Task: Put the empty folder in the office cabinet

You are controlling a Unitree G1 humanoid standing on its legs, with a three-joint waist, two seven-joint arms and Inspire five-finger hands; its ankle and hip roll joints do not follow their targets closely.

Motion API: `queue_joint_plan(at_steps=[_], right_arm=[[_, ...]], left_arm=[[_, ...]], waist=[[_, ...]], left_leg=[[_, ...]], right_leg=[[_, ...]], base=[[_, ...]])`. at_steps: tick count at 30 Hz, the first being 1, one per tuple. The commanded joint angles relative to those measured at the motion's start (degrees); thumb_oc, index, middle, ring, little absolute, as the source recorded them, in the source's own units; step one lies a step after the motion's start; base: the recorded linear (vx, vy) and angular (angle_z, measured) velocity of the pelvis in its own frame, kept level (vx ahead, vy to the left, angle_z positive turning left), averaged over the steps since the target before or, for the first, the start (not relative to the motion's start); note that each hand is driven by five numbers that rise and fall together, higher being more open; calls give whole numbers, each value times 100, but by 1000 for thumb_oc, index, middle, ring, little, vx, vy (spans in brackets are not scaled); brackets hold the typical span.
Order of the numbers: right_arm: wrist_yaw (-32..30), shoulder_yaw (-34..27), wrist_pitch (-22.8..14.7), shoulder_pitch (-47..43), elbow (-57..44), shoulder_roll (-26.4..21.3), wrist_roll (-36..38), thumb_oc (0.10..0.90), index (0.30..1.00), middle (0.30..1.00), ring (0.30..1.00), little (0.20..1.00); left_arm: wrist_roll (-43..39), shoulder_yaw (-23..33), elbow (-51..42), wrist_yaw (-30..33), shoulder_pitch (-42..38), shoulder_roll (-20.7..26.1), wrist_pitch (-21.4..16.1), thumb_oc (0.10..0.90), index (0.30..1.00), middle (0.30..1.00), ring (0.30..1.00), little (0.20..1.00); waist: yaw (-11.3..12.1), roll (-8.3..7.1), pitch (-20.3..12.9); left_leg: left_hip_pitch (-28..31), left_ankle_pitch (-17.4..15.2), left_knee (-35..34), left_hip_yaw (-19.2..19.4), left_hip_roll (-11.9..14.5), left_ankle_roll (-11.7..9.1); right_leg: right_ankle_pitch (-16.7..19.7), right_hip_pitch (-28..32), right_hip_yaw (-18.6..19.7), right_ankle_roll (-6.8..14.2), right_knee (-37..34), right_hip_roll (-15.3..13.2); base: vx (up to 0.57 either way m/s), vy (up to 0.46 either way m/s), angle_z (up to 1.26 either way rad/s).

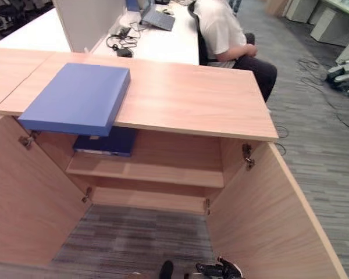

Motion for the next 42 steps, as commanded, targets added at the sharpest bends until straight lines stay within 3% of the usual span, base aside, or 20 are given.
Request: queue_joint_plan(at_steps=[1,9,24,26,28,29,32,33,37,39,40,42], right_arm=[[-91,-114,97,271,193,-205,140,800,900,900,900,900],[-77,-61,94,351,331,-282,93,800,900,900,900,900],[-125,-123,102,484,344,-327,80,800,900,900,900,900],[-170,-252,81,449,329,-414,96,800,900,900,900,900],[-231,-310,89,331,350,-488,138,800,900,900,900,900],[-249,-328,83,287,389,-478,196,800,900,900,900,900],[-231,-371,70,296,402,-487,218,800,900,900,900,900],[-237,-412,52,336,430,-493,237,800,900,900,900,900],[-261,-534,40,344,462,-508,308,800,900,900,900,900],[-272,-596,40,376,467,-517,313,800,900,900,900,900],[-284,-675,56,457,432,-518,246,800,900,900,900,900],[-276,-710,74,492,414,-511,215,800,900,900,900,900]], left_arm=[[182,49,-92,-1,320,51,-61,800,900,900,900,900],[62,103,-12,-10,420,-90,-43,800,900,900,900,900],[50,-91,-103,22,332,-144,-23,800,900,900,900,900],[-148,-187,-321,99,124,-156,-109,800,900,900,900,900],[-363,-233,-635,123,-43,-174,-174,800,900,900,900,900],[-413,-246,-775,124,-40,-162,-211,800,900,900,900,900],[-510,-249,-881,148,-21,-162,-248,800,900,900,900,900],[-739,-225,-1087,157,-16,-151,-292,800,900,900,900,900],[-1035,-176,-1497,173,2,-151,-353,800,900,900,900,900],[-1283,-99,-2126,183,117,-99,-404,800,900,900,900,900],[-1689,136,-3609,187,539,75,-455,800,900,900,900,900],[-1783,275,-4157,198,727,147,-467,800,900,900,900,900]], waist=[[39,40,53],[187,-12,-284],[66,-3,-290],[-19,-78,-85],[-67,-134,62],[-28,-173,47],[-9,-138,-25],[-19,-95,-151],[-60,-27,-228],[-45,28,-267],[20,105,-313],[40,122,-342]], left_leg=[[890,338,-974,-792,23,-22],[909,315,-1212,-873,125,-126],[1042,194,-1145,-1244,224,-287],[526,-162,-161,-717,227,-490],[124,-406,457,251,549,-479],[138,-476,569,299,720,-433],[298,-319,91,29,822,-471],[341,-42,-413,-203,847,-553],[426,207,-868,-158,885,-596],[491,260,-987,-222,845,-579],[696,342,-1267,-303,790,-530],[756,340,-1322,-301,778,-515]], right_leg=[[1074,440,2,104,-984,183],[1223,1136,-52,-152,-2025,256],[880,1342,-323,-336,-1930,278],[790,1312,-570,-323,-1738,63],[822,1279,-695,-294,-1670,-133],[826,1335,-646,-304,-1678,-151],[809,1410,-570,-317,-1723,-77],[809,1454,-572,-317,-1800,-31],[817,1561,-623,-291,-1919,-26],[851,1614,-632,-281,-1992,-36],[945,1710,-623,-249,-2158,-18],[986,1751,-609,-224,-2226,-22]], base=[[103,-103,109],[86,-109,28],[32,-54,18],[-157,-15,18],[-142,7,96],[-17,-12,96],[50,9,11],[83,49,1],[59,68,8],[58,127,-15],[70,193,-25],[44,134,-16]])
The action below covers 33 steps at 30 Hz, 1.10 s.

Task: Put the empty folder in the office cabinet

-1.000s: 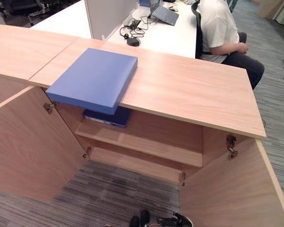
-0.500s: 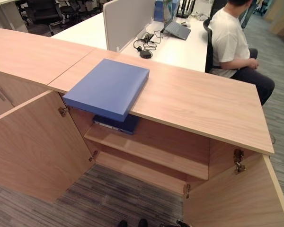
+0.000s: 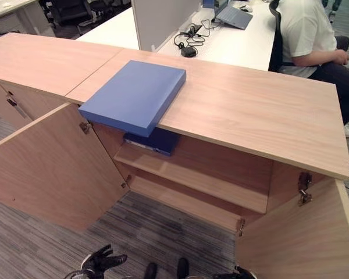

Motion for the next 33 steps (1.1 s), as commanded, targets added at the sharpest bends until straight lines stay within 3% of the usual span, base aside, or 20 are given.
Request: queue_joint_plan(at_steps=[1,5,6,7,8,11,12,13,14,15,16,21,33], right_arm=[[-48,-114,-15,218,-31,-137,-23,800,900,900,900,900],[-7,-140,44,280,-12,-112,-148,800,900,900,900,900],[15,-164,92,316,-18,-76,-188,800,900,900,900,900],[15,-163,92,317,-18,-76,-188,800,900,900,900,900],[18,-198,65,378,-89,-17,-150,800,900,900,900,900],[15,-168,51,407,-115,28,-136,800,900,900,900,900],[-31,-63,-54,487,-238,176,-53,800,900,900,900,900],[-36,-51,-56,487,-240,186,-51,800,900,900,900,900],[-107,47,-137,499,-259,286,-27,800,900,900,900,900],[-108,48,-138,499,-257,288,-27,800,900,900,900,900],[-176,157,-189,499,-267,335,-60,800,900,900,900,900],[-232,464,-274,380,-209,419,-169,800,900,900,900,900],[-16,753,-256,263,-54,455,-370,800,900,900,900,900]], left_arm=[[-727,698,-1964,38,412,538,-552,800,900,900,900,900],[-689,1120,-3213,55,837,700,-606,800,900,900,900,900],[-612,1490,-4062,185,959,786,-698,800,900,900,900,900],[-611,1491,-4064,185,961,786,-697,800,900,900,900,900],[-31,1955,-4833,459,1041,954,-905,800,900,900,900,900],[287,2104,-5075,652,1051,982,-944,800,900,900,900,900],[1917,2719,-5854,1592,944,1259,-1263,800,900,900,900,900],[1962,2726,-5895,1620,962,1244,-1238,800,900,900,900,900],[3146,3048,-6215,2343,855,1457,-1230,800,900,900,900,900],[3155,3048,-6220,2348,856,1456,-1225,800,900,900,900,900],[4006,3240,-6341,2871,746,1659,-1043,800,900,900,900,900],[5219,3006,-6580,3385,305,2227,-958,800,900,900,900,900],[6276,1888,-7078,2625,-518,3501,-1120,800,900,900,900,900]], waist=[[186,-66,-384],[256,-56,-421],[301,-60,-434],[300,-60,-433],[352,-90,-465],[358,-111,-472],[418,-179,-507],[412,-189,-506],[440,-227,-528],[440,-229,-525],[460,-241,-558],[486,-273,-656],[277,-166,-851]], left_leg=[[-45,-65,-180,-171,-311,69],[31,-118,-180,-165,-332,102],[92,-153,-180,-170,-349,124],[94,-153,-180,-170,-349,124],[135,-202,-180,-201,-361,135],[162,-230,-180,-209,-368,137],[212,-300,-180,-207,-373,138],[218,-306,-180,-203,-373,138],[250,-331,-180,-192,-373,137],[252,-331,-180,-190,-373,137],[280,-355,-180,-176,-377,140],[356,-407,-180,-138,-385,149],[408,-411,-180,-32,-401,170]], right_leg=[[-439,333,-46,571,50,6],[-409,423,-18,611,-20,-13],[-411,478,-8,628,-26,-23],[-411,480,-8,628,-26,-23],[-426,516,-1,642,-26,-33],[-437,538,10,645,-26,-35],[-445,570,39,658,-26,-48],[-451,574,43,657,-26,-48],[-442,590,50,664,-26,-51],[-443,592,51,664,-26,-52],[-432,603,60,673,-26,-55],[-418,645,85,705,-26,-70],[-333,628,197,744,-26,-92]], base=[[23,100,-13],[8,81,-7],[10,67,4],[21,86,3],[18,43,0],[12,21,1],[19,20,7],[0,0,0],[13,5,-3],[17,14,-3],[0,0,0],[0,0,0],[-2,7,-6]])
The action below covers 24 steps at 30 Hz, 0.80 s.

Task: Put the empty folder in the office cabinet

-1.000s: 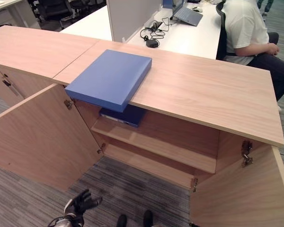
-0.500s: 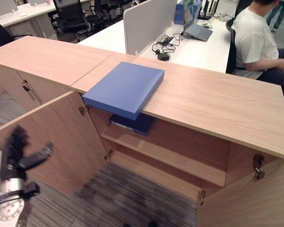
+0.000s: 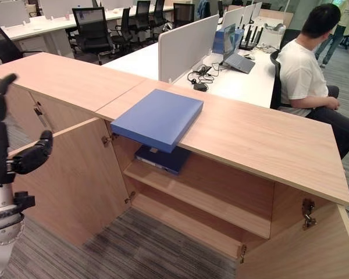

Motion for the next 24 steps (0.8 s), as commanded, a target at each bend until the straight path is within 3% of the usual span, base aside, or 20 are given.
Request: queue_joint_plan(at_steps=[1,13,24], right_arm=[[165,375,-101,-375,119,55,-147,800,900,900,900,900],[258,446,-83,-402,58,-59,-160,800,900,900,900,900],[309,381,19,-445,88,-160,-171,800,900,900,900,900]], left_arm=[[201,-83,-586,-42,-891,492,-304,800,900,900,900,900],[122,-1200,111,-553,-1760,994,-306,800,900,900,900,900],[-160,-1879,1080,-920,-2454,993,-95,800,900,900,900,900]], waist=[[-186,26,-266],[-322,52,-400],[-397,53,-447]], left_leg=[[-63,-390,-36,-268,-295,61],[-14,-433,-36,-185,-278,71],[28,-456,-36,-90,-262,73]], right_leg=[[-362,249,-65,445,48,19],[-370,257,-3,472,48,16],[-368,280,58,482,48,14]], base=[[10,7,-6],[4,4,-4],[-1,1,-1]])
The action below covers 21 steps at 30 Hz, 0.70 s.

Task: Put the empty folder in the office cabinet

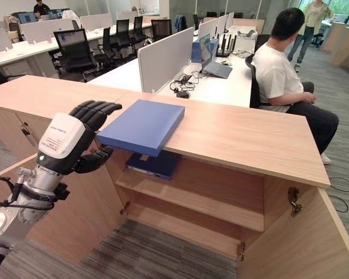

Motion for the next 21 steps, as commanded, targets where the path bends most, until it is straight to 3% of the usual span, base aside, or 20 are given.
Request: queue_joint_plan(at_steps=[1,13,21], right_arm=[[107,218,-52,-326,103,-31,-163,800,900,900,900,900],[124,166,1,-277,88,-153,-240,800,900,900,900,900],[90,188,1,-227,74,-277,-275,800,900,900,900,900]], left_arm=[[-304,77,84,116,-1092,281,130,800,900,900,900,900],[-36,-435,1353,83,-1720,301,522,800,900,900,900,900],[161,-1190,2391,243,-2729,223,798,800,900,900,900,900]], waist=[[-78,-93,-183],[-213,-77,-205],[-355,-50,-231]], left_leg=[[-78,-431,-18,-255,-271,58],[-48,-462,-18,-104,-242,59],[-16,-523,-18,-12,-216,59]], right_leg=[[-397,238,-94,468,49,-11],[-380,230,14,482,49,7],[-420,241,95,494,49,41]], base=[[3,1,-4],[-1,-2,-6],[-4,5,-6]])
